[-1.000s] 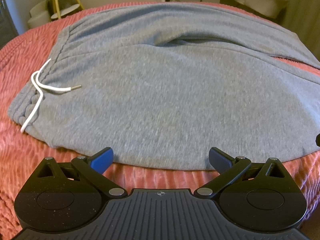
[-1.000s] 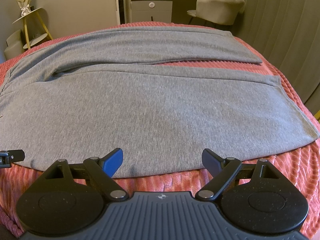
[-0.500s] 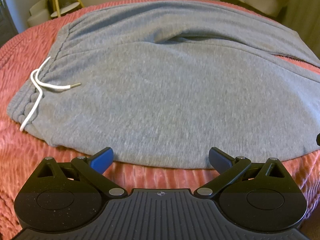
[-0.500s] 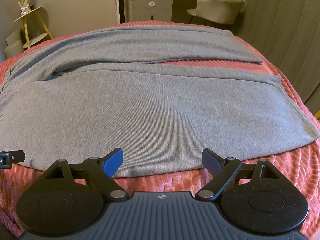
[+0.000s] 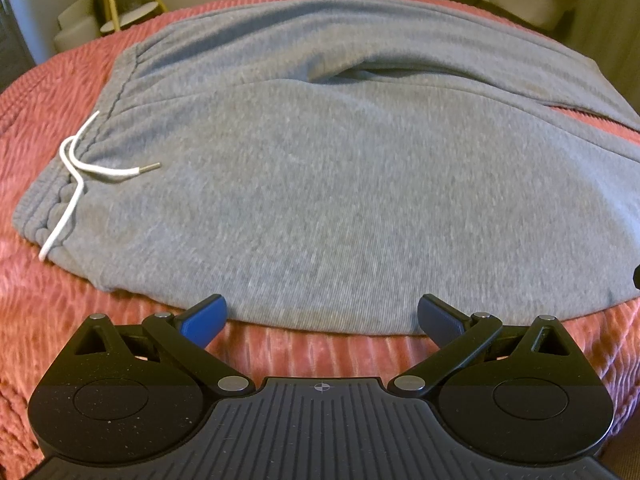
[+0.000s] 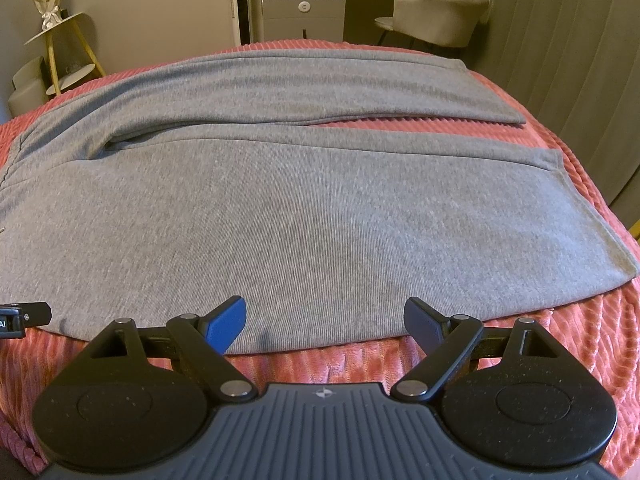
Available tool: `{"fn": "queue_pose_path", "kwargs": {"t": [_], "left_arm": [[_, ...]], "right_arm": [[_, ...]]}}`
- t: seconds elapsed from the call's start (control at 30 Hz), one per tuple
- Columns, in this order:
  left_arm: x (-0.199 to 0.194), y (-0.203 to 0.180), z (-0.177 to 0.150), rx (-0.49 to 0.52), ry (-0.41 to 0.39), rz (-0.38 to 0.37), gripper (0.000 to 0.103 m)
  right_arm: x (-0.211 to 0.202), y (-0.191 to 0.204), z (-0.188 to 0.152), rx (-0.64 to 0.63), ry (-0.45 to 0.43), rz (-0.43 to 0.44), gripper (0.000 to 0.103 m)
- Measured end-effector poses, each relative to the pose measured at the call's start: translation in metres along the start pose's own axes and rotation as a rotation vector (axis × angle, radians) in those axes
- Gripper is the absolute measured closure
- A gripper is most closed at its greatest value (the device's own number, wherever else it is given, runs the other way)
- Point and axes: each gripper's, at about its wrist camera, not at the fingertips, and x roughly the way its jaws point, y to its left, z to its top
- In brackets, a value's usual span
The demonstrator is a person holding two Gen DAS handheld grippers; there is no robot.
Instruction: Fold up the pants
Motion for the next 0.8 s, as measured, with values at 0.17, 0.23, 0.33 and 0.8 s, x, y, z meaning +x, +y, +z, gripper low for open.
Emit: {"fn": "queue_pose_path", "kwargs": {"t": [0.17, 0.23, 0.33, 0.8], "left_arm": [[0.0005, -0.0003, 0.0002, -0.001, 0.002, 0.0, 0.0], [0.0007, -0.0005, 0.0002, 0.0, 0.003, 0.0, 0.0], [0.0009, -0.0005, 0.0001, 0.0, 0.004, 0.0, 0.0], [0.0014, -0.0003, -0.0009, -0.001, 0.012, -0.003, 0.0]], "right_arm": [[0.0005, 0.0002, 0.0009, 0.0, 0.001, 0.0, 0.017], [0.0006, 0.0002, 0.0009, 0.0, 0.001, 0.0, 0.017], [0.0006, 0.0003, 0.0009, 0.0, 0.001, 0.0, 0.017], [0.0014, 0.0007, -0.0003, -0.003, 0.002, -0.002, 0.017]]}}
